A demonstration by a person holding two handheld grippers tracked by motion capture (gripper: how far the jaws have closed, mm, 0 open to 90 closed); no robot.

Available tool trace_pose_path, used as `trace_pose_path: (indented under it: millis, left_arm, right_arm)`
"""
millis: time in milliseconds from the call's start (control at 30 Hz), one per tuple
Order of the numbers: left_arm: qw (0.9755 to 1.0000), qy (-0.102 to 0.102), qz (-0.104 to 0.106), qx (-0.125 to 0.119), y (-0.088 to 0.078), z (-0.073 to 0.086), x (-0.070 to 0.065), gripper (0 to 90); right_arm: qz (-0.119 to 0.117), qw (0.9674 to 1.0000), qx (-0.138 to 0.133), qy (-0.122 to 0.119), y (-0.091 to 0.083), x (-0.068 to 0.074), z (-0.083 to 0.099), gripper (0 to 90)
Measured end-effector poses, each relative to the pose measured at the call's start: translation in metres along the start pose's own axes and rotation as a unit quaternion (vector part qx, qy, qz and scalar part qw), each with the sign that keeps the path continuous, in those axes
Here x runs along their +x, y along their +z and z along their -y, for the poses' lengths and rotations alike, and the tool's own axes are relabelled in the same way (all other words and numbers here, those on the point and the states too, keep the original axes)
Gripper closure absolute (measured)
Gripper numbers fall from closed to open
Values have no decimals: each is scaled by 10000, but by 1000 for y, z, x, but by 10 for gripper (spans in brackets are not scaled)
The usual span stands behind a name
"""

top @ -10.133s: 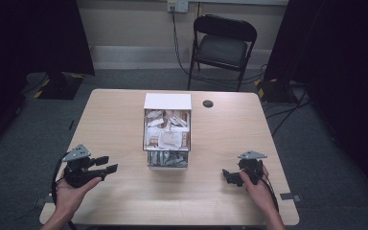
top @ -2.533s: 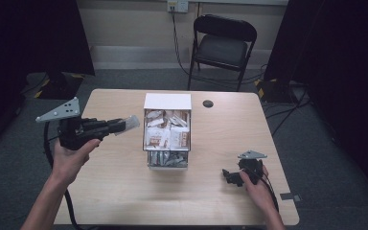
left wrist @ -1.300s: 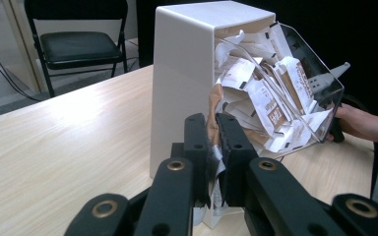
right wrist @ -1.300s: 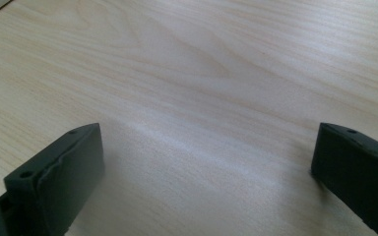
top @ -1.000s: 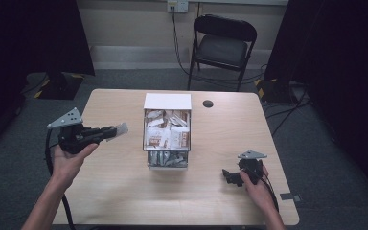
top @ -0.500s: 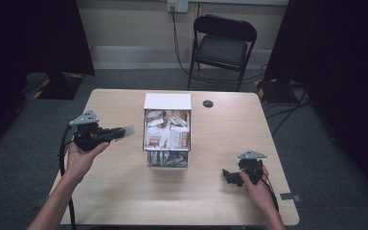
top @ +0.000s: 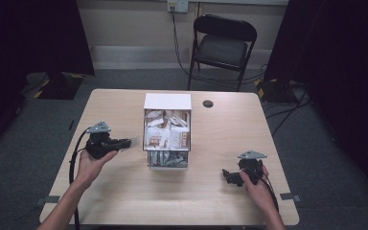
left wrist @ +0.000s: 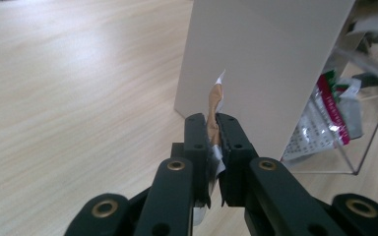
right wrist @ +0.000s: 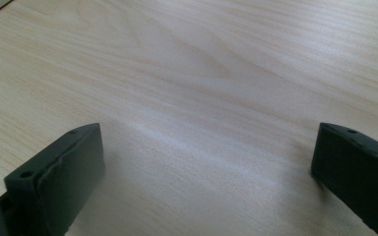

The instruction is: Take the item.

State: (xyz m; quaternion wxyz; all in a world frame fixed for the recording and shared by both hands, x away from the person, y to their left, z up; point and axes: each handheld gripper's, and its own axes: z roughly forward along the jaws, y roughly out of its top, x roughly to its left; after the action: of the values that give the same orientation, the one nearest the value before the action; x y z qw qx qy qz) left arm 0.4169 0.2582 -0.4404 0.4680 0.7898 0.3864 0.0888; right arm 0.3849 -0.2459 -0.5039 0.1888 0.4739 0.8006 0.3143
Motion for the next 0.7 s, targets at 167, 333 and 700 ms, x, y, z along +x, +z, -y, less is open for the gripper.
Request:
trace_pose_path:
  millis: [167, 333, 700]
  left_arm:
    - [9999, 12, -35, 119, 9, 7, 0, 845]
    - [9996, 41, -90, 276, 16, 13, -3, 845]
    - [9985, -36, -44, 547, 31, 26, -5, 845]
  right_arm:
    - [-1, 10000, 0, 0, 0, 0, 0, 0]
    - [0, 10000, 0, -1, 0, 0, 0, 0]
    - [-1, 10000, -1, 0, 0, 0, 0, 0]
